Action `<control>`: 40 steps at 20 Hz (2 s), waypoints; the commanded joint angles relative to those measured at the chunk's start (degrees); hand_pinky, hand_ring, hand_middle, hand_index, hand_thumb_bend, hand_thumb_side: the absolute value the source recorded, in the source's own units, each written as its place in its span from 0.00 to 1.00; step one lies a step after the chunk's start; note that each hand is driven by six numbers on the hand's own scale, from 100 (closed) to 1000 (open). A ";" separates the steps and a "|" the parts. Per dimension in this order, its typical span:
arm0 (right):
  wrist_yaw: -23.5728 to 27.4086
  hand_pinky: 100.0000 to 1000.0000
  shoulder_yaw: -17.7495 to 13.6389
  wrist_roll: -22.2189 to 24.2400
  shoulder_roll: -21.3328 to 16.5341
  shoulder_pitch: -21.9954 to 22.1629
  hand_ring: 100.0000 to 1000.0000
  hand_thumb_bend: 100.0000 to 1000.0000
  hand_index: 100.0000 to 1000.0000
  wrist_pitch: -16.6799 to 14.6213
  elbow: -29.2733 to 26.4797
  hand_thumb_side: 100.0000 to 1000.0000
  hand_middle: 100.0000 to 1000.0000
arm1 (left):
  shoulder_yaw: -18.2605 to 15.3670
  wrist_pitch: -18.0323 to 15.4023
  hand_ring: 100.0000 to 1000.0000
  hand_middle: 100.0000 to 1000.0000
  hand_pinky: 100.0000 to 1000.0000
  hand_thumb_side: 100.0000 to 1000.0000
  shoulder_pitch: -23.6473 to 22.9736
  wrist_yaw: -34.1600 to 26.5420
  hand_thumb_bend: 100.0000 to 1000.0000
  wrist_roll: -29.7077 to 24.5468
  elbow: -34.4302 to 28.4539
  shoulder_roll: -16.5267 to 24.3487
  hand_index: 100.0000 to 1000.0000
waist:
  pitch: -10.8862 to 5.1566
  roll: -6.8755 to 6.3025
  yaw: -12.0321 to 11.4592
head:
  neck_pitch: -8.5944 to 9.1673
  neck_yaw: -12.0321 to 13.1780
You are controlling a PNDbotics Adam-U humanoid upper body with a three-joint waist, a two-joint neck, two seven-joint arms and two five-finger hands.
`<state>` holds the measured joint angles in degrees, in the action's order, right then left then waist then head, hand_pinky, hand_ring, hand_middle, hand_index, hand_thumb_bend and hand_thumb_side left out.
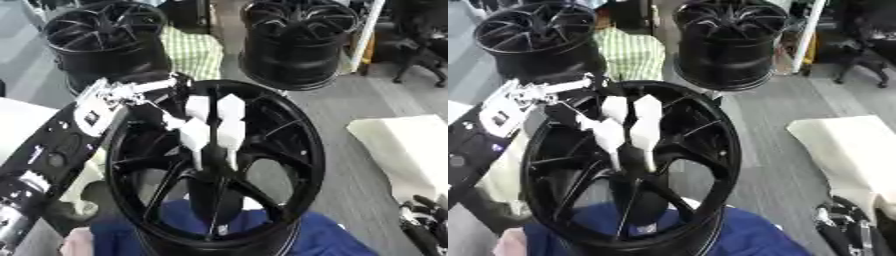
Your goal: Pull the pin out of the wheel hub.
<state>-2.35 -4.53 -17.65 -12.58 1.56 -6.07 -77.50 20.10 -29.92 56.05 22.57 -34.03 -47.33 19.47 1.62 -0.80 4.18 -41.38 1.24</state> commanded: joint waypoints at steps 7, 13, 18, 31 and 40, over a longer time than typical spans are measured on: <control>-0.02 0.52 0.17 0.15 -1.28 -0.61 0.46 0.00 0.77 -0.13 -0.63 0.21 0.55 | -0.47 -18.48 0.70 0.57 0.66 0.22 0.95 0.02 0.14 -17.94 1.51 -0.52 0.78 | -0.49 0.11 0.12 | -0.10 0.07; 0.01 0.52 0.21 0.18 -1.26 -0.63 0.46 0.00 0.77 -0.12 -0.61 0.21 0.55 | -1.23 -16.65 0.58 0.40 0.58 0.22 1.25 -3.81 0.00 -17.94 0.73 -0.24 0.64 | -0.49 0.08 0.09 | -0.10 0.08; 0.03 0.52 0.25 0.21 -1.22 -0.65 0.46 0.00 0.77 -0.12 -0.57 0.21 0.55 | -2.16 -14.12 0.57 0.36 0.56 0.22 1.89 -8.03 0.00 -17.94 -1.86 1.01 0.61 | -0.50 0.08 0.10 | -0.17 0.11; 0.07 0.52 -0.10 -0.22 -1.30 -0.28 0.46 0.00 0.77 -0.12 -0.31 0.21 0.55 | -12.22 -4.52 0.58 0.37 0.55 0.24 0.26 -21.60 0.00 -11.73 -14.97 15.82 0.62 | -0.67 0.04 -1.26 | -0.37 -0.43; 0.34 0.52 -0.51 -0.61 -1.22 -0.26 0.46 0.00 0.77 -0.08 -0.36 0.21 0.56 | -23.25 5.40 0.63 0.37 0.49 0.28 -20.83 -27.80 0.00 -7.81 -20.81 23.37 0.63 | -0.01 0.47 -2.04 | -0.27 -0.67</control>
<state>-2.31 -4.60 -18.05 -12.58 1.62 -6.13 -77.25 -0.79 -23.62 34.69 -4.38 -40.18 -66.55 40.12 1.98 -0.28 2.23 -41.73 0.72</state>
